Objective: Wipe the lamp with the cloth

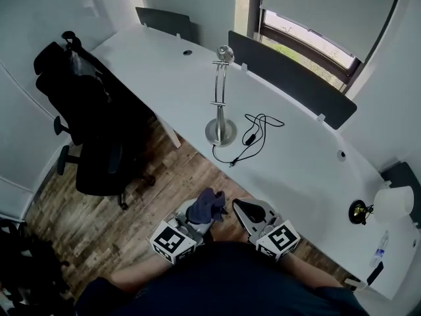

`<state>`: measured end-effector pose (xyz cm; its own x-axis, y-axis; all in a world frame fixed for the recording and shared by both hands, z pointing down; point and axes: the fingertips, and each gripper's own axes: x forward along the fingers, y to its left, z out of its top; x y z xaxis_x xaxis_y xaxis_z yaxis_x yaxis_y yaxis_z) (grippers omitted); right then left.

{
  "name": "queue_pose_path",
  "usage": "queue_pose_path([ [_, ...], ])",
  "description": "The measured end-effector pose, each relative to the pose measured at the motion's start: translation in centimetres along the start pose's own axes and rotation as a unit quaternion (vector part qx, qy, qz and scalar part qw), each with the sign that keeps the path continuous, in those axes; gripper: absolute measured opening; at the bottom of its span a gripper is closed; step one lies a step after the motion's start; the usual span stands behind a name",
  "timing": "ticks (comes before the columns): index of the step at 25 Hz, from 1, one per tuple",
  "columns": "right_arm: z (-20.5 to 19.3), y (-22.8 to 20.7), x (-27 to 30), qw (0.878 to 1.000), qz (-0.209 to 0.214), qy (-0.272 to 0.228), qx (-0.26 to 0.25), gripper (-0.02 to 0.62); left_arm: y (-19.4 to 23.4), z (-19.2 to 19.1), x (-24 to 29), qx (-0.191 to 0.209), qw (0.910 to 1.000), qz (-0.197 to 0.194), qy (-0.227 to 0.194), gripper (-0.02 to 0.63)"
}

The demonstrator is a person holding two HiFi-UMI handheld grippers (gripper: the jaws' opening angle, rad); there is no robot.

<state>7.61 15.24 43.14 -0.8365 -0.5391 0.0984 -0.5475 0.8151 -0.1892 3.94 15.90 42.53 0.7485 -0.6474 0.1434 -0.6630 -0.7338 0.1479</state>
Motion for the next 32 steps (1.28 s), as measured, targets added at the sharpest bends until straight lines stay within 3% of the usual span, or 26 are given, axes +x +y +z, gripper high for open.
queue_pose_path([
  [12,5.3,-9.0,13.1,0.995,-0.095,-0.014,0.002,0.011,15.7,4.1,5.5,0.007,0.997,-0.077,0.004,0.069],
  [18,6.8,-12.1,16.1,0.991,-0.134,-0.02,-0.003,0.011,19.6,4.2,7.2,0.004,0.9945,-0.103,0.015,0.069],
  [28,8.4,-17.3,18.1,0.994,-0.104,-0.015,-0.013,0.012,23.2,5.7,11.1,0.007,0.9976,-0.068,0.013,0.069],
  [32,9.0,-20.3,18.7,0.995,-0.094,-0.014,-0.01,0.012,24.7,4.5,12.7,0.013,0.9981,-0.047,0.038,0.069],
])
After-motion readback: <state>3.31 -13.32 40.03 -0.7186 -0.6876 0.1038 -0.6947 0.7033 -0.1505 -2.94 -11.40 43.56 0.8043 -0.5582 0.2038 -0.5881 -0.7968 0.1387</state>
